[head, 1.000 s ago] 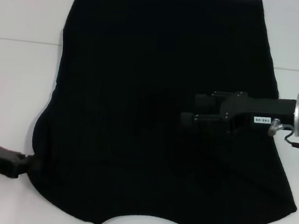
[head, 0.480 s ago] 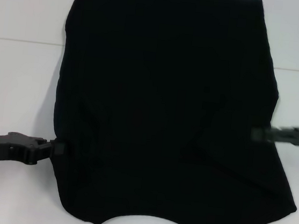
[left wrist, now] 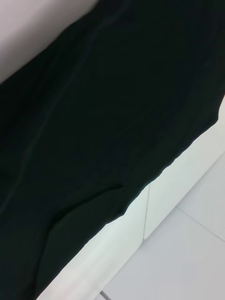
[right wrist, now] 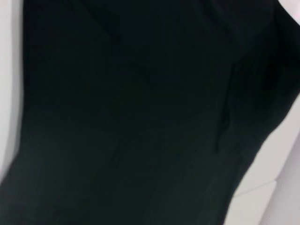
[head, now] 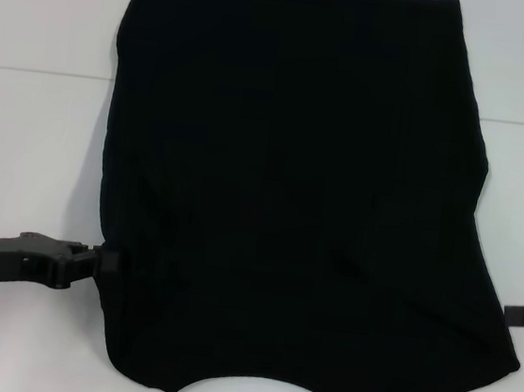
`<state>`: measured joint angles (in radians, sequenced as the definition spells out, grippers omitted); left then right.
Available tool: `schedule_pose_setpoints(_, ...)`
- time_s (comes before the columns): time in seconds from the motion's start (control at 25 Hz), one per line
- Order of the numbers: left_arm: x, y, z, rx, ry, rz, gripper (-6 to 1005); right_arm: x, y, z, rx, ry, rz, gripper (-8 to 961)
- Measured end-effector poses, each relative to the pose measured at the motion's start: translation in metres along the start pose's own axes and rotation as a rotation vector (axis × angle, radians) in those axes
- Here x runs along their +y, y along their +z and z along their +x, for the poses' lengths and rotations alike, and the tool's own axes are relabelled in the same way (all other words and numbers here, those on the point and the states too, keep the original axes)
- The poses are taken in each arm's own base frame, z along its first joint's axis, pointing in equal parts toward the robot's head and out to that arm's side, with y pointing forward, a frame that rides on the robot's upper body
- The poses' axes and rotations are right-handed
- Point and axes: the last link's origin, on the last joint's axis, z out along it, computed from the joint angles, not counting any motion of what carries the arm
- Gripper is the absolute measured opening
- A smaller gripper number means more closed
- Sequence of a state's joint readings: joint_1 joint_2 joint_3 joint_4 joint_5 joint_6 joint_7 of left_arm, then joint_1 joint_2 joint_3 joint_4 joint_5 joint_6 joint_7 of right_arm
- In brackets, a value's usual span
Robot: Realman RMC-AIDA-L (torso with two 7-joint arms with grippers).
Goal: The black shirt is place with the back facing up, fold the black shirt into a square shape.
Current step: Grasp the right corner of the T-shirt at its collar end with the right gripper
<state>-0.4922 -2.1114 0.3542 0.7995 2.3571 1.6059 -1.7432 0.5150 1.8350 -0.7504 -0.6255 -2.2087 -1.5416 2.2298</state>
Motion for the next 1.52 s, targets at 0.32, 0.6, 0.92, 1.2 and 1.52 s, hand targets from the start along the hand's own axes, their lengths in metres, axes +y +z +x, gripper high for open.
schedule_pose_setpoints(0.32, -0.001, 0.001, 0.002, 0.0, 0.005, 0.004, 55, -0.003, 0.009, 0.007, 0.048, 0.001, 0.037, 832)
schedule_pose_setpoints(0.6, -0.001, 0.001, 0.002, 0.001, 0.006, 0.007, 55, -0.007, 0.014, 0.01, 0.061, 0.007, 0.066, 829)
schedule_pose_setpoints(0.92, -0.001, 0.002, 0.002, 0.002, 0.007, 0.01, 55, -0.005, 0.022, 0.014, 0.072, 0.007, 0.057, 827)
schedule_pose_setpoints(1.2, -0.002, 0.001, 0.002, 0.002, 0.009, 0.014, 55, 0.006, 0.036, 0.013, 0.089, -0.008, 0.016, 825)
schedule_pose_setpoints(1.52, -0.004, 0.0, 0.003, 0.004, 0.011, 0.026, 55, 0.012, 0.039, 0.008, 0.084, -0.014, 0.002, 819)
